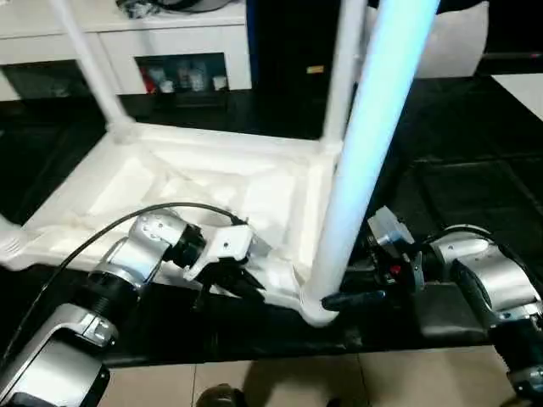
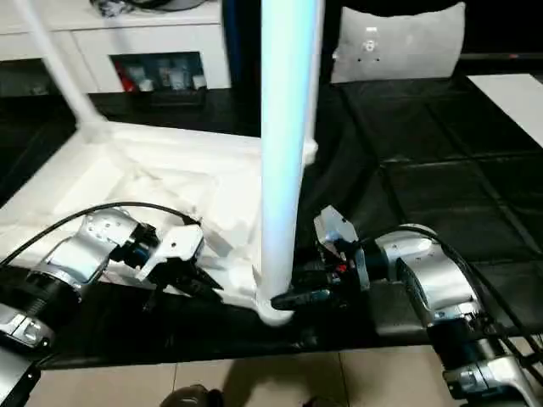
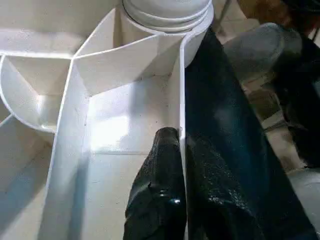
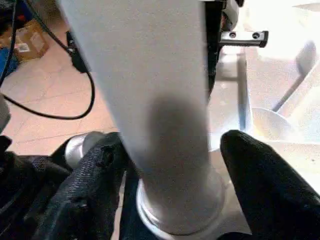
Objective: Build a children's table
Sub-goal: Rotate leg to tighten
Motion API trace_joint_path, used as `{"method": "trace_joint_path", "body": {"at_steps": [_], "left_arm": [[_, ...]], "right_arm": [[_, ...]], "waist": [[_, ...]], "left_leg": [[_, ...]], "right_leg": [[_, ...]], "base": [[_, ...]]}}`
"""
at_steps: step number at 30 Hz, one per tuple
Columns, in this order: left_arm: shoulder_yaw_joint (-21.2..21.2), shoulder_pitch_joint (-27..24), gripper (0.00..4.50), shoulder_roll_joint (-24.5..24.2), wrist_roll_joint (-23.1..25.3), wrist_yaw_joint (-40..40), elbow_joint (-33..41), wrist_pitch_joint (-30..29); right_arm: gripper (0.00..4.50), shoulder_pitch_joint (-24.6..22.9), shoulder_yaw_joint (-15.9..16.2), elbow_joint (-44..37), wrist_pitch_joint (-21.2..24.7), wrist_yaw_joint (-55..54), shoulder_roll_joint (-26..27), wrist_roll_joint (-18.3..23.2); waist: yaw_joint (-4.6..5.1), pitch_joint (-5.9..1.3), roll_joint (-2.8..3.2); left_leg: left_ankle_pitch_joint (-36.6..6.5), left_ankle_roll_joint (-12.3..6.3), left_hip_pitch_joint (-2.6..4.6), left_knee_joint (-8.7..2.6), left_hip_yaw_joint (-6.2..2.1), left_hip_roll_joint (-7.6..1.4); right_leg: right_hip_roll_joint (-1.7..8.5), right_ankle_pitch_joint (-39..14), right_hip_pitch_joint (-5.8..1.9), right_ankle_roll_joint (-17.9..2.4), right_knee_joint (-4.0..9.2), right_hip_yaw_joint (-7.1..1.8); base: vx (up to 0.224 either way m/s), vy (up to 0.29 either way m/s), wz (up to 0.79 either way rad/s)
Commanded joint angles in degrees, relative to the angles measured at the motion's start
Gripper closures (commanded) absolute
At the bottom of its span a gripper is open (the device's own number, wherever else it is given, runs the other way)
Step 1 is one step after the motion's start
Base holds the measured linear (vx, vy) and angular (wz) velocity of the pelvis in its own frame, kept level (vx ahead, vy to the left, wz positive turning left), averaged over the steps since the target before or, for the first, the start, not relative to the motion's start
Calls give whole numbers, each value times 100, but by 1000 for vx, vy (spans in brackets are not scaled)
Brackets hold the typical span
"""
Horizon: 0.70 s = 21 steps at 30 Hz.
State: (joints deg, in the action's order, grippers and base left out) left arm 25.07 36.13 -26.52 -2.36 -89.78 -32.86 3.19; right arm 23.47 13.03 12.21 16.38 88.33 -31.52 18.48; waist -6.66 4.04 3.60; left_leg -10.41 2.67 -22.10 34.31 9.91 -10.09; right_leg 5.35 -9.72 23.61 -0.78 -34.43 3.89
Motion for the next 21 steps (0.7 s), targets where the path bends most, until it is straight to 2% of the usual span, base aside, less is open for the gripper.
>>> {"method": "trace_joint_path", "body": {"at_steps": [1,2,3,9,11,12,13,14,16,17,19,20,21], "left_arm": [[178,161,450,20,-45,-272,70,99],[196,171,450,17,-55,-272,56,117],[210,178,450,19,-64,-272,54,122],[266,219,450,-6,-161,-272,-20,141],[197,143,450,3,-283,-272,100,-46],[111,90,450,36,-351,-272,185,-178],[99,84,450,41,-356,-271,195,-193],[-55,2,450,107,-409,-198,333,-389],[-113,-28,450,132,-414,-124,394,-467],[-183,-106,450,175,-423,175,563,-629],[-202,-148,450,198,-423,334,678,-740],[-248,-177,450,258,-381,644,794,-966],[-315,-191,450,367,-375,964,874,-1188]], "right_arm": [[137,104,68,21,31,143,-57,37],[161,129,86,51,28,188,-60,39],[168,148,112,66,24,224,-56,34],[208,151,211,18,145,343,-28,83],[228,30,198,-175,372,300,-34,212],[234,-53,168,-306,538,226,-30,305],[234,-62,164,-321,558,214,-29,315],[239,-209,93,-531,817,1,10,436],[243,-282,50,-627,921,-131,47,480],[243,-449,-89,-782,1007,-726,269,412],[244,-515,-185,-822,1049,-1111,450,365],[244,-578,-277,-842,1026,-1588,681,254],[244,-626,-346,-876,1058,-2007,901,185]], "waist": [[45,-430,-106],[43,-429,-105],[50,-426,-125],[44,-431,-111],[43,-431,-104],[31,-434,-81],[34,-427,-88],[38,-429,-97],[33,-424,-86],[41,-410,-60],[65,-386,-85],[75,-368,-28],[132,-355,-63]], "left_leg": [[-950,-516,103,-391,-44,-305],[-940,-516,98,-391,-47,-303],[-940,-516,92,-392,-46,-299],[-943,-492,97,-388,-51,-298],[-930,-492,99,-387,-49,-300],[-892,-502,105,-387,-54,-301],[-899,-507,100,-394,-50,-306],[-886,-502,103,-401,-52,-311],[-904,-487,96,-404,-56,-313],[-988,-447,95,-411,-56,-306],[-1199,-339,89,-436,-61,-290],[-1356,-246,100,-450,-72,-283],[-1480,-122,98,-474,-82,-282]], "right_leg": [[325,-1205,-305,-1458,350,-245],[326,-1211,-308,-1447,351,-241],[325,-1239,-313,-1429,356,-242],[318,-1305,-312,-1406,358,-237],[319,-1254,-309,-1424,356,-239],[317,-1199,-313,-1444,342,-240],[313,-1184,-315,-1443,351,-243],[311,-1142,-322,-1449,350,-246],[317,-1173,-317,-1438,352,-245],[316,-1309,-308,-1409,364,-245],[322,-1675,-312,-1304,407,-236],[333,-1996,-291,-1202,440,-235],[327,-2182,-288,-1115,450,-237]], "base": [[0,0,0],[0,0,0],[0,0,0],[0,0,0],[0,0,0],[0,0,0],[0,0,0],[0,0,0],[0,0,0],[0,0,0],[0,0,0],[0,0,0],[0,0,0]]}}
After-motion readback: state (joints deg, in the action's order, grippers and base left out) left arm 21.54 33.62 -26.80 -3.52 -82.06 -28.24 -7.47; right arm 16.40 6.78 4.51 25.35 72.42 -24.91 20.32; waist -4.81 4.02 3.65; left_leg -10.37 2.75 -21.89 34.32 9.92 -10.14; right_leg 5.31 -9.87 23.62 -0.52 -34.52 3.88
